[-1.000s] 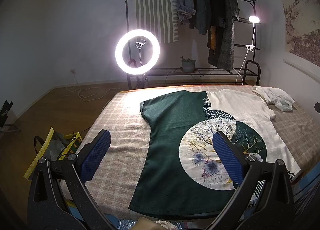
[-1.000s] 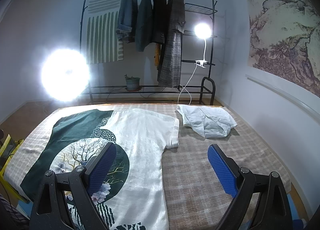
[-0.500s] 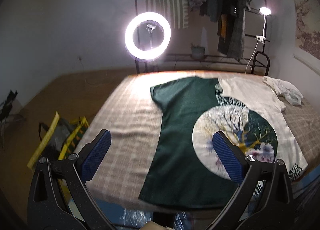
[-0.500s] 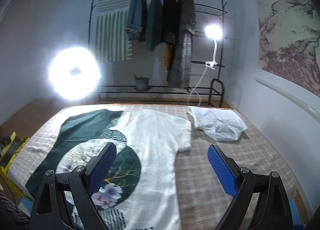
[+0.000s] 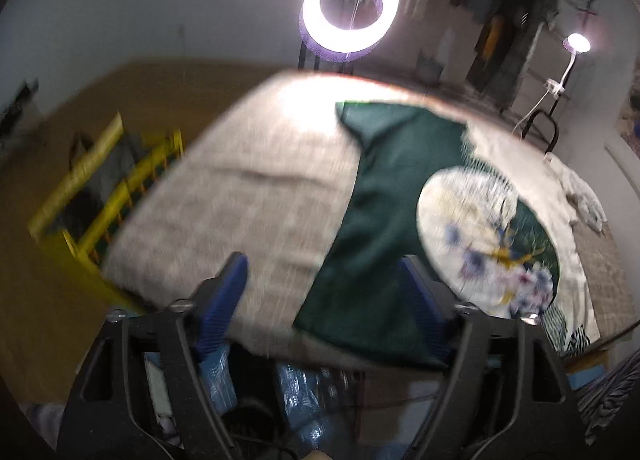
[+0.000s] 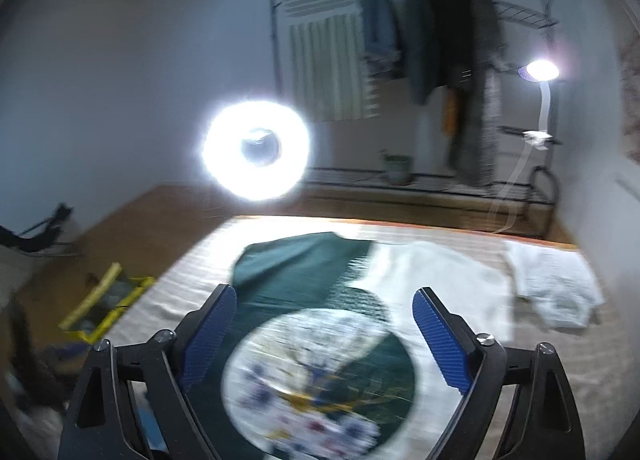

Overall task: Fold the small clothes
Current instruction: 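Move the right tool to the dark green side edge and grasp it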

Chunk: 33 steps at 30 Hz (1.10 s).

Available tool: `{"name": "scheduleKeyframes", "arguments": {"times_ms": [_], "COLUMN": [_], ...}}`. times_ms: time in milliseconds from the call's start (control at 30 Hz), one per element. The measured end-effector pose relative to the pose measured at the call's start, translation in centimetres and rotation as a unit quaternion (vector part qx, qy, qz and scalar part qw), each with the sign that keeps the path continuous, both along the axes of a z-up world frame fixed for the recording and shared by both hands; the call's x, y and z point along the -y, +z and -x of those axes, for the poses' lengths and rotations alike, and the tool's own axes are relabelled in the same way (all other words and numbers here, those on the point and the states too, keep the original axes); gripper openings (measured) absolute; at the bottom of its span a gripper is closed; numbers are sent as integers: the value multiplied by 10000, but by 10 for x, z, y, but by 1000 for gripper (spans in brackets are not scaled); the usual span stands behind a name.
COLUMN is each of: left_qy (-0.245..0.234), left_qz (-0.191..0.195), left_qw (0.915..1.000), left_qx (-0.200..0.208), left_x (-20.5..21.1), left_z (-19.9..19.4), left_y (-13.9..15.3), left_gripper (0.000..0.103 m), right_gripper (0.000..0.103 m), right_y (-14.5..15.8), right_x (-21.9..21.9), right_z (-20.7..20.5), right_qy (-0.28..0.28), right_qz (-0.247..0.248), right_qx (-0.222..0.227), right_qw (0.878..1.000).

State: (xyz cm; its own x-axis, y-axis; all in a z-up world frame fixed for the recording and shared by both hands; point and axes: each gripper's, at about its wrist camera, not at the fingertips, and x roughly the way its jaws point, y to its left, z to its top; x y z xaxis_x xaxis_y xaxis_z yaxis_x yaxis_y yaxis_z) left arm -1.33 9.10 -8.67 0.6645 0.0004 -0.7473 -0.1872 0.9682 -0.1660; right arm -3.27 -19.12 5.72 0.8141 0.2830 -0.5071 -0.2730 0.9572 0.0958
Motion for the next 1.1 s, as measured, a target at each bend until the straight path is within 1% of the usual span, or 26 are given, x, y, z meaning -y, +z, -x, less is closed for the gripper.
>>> {"name": "scheduleKeyframes", "arguments": {"times_ms": [33, 67, 100, 167, 233, 267, 300, 367, 400, 500, 567, 633, 700, 900, 933, 967, 1000, 1067, 1100], "left_qy": [19, 49, 94, 196, 311, 398, 497, 653, 749, 894, 898, 866, 814, 701, 677, 652, 630, 605, 588], "left_qz": [202, 342, 448, 577, 635, 672, 759, 904, 972, 1186, 1254, 1211, 1064, 729, 691, 647, 571, 462, 425], "left_qw": [9997, 9990, 9982, 9967, 9957, 9950, 9935, 9906, 9886, 9832, 9812, 9814, 9835, 9876, 9881, 9887, 9894, 9902, 9906], "left_qx": [-167, -272, -399, -528, -591, -625, -683, -791, -872, -1059, -1161, -1210, -1214, -1201, -1195, -1186, -1181, -1169, -1159], "left_x": [-5, -9, -12, -16, -19, -20, -22, -26, -28, -32, -31, -29, -26, -19, -18, -16, -15, -13, -12], "left_z": [-1, -2, -3, -5, -9, -12, -15, -20, -23, -28, -32, -36, -40, -48, -49, -50, -51, -52, -52], "left_y": [-9, -17, -25, -34, -41, -44, -49, -56, -61, -73, -81, -85, -86, -90, -90, -90, -90, -90, -90], "left_gripper": [69, 69, 69, 69, 69, 69, 69, 69, 69, 69, 69, 69, 69, 68, 66, 59, 56, 40, 36], "right_gripper": [88, 87, 87, 87, 86, 83, 81, 79, 79, 76, 76, 76, 76, 76, 76, 75, 75, 75, 75], "right_y": [1, 1, 0, -3, -8, -10, -14, -19, -25, -37, -50, -60, -70, -115, -124, -130, -139, -152, -159], "right_x": [-11, -21, -31, -55, -67, -71, -80, -92, -103, -127, -148, -163, -178, -227, -235, -240, -248, -262, -268], "right_z": [-10, -18, -26, -48, -69, -78, -96, -117, -133, -166, -193, -210, -228, -266, -272, -277, -283, -292, -297], "right_qy": [131, 232, 315, 491, 624, 685, 751, 818, 859, 881, 917, 963, 1052, 1186, 1187, 1198, 1218, 1284, 1304], "right_qz": [17, 65, 124, 174, 0, -127, -311, -495, -572, -538, -488, -474, -453, -57, 22, 81, 169, 320, 409], "right_qx": [-72, -119, -155, -277, -497, -621, -833, -1076, -1245, -1487, -1670, -1814, -1959, -2291, -2346, -2384, -2435, -2497, -2510], "right_qw": [9999, 9996, 9993, 9983, 9968, 9956, 9932, 9896, 9868, 9835, 9805, 9775, 9739, 9661, 9648, 9637, 9621, 9593, 9583]}}
